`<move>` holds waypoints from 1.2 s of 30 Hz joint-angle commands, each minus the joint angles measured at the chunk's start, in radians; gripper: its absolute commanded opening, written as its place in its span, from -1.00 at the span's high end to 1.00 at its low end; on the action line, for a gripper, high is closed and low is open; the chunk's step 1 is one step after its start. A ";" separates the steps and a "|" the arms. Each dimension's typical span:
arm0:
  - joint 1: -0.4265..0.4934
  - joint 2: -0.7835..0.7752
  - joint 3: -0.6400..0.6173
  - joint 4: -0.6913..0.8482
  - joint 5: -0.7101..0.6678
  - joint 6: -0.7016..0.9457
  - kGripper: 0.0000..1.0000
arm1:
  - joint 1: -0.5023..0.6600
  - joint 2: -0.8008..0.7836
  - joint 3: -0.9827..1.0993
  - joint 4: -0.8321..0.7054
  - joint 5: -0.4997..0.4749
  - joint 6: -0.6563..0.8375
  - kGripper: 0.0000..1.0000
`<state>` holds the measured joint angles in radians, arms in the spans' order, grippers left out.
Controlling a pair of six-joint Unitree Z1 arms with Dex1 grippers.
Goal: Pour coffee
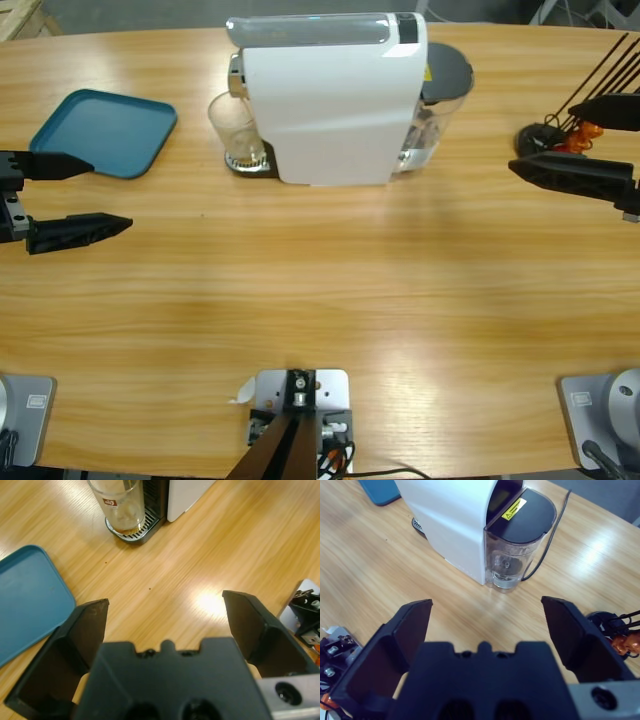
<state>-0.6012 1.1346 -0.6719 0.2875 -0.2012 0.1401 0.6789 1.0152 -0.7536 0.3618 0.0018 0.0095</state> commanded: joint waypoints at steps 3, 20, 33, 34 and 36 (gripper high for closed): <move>0.009 -0.113 -0.013 0.121 -0.087 -0.017 -1.00 | 0.010 -0.064 0.107 0.029 -0.015 -0.019 -1.00; 0.257 0.036 -0.094 0.011 -0.158 0.175 -1.00 | 0.027 -0.030 0.149 -0.018 -0.105 -0.022 -0.96; 0.251 0.038 0.021 -0.078 -0.290 0.223 -1.00 | 0.027 -0.032 0.152 -0.027 -0.106 0.016 -0.97; 0.252 0.047 0.033 -0.095 -0.286 0.228 -1.00 | 0.027 -0.029 0.152 -0.028 -0.106 0.017 -0.96; 0.251 0.055 0.043 -0.128 -0.278 0.228 -1.00 | 0.027 -0.029 0.152 -0.029 -0.106 0.021 -0.95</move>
<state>-0.3519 1.1628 -0.6957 0.2454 -0.4743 0.3476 0.6937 0.9654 -0.6380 0.3465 -0.0933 0.0114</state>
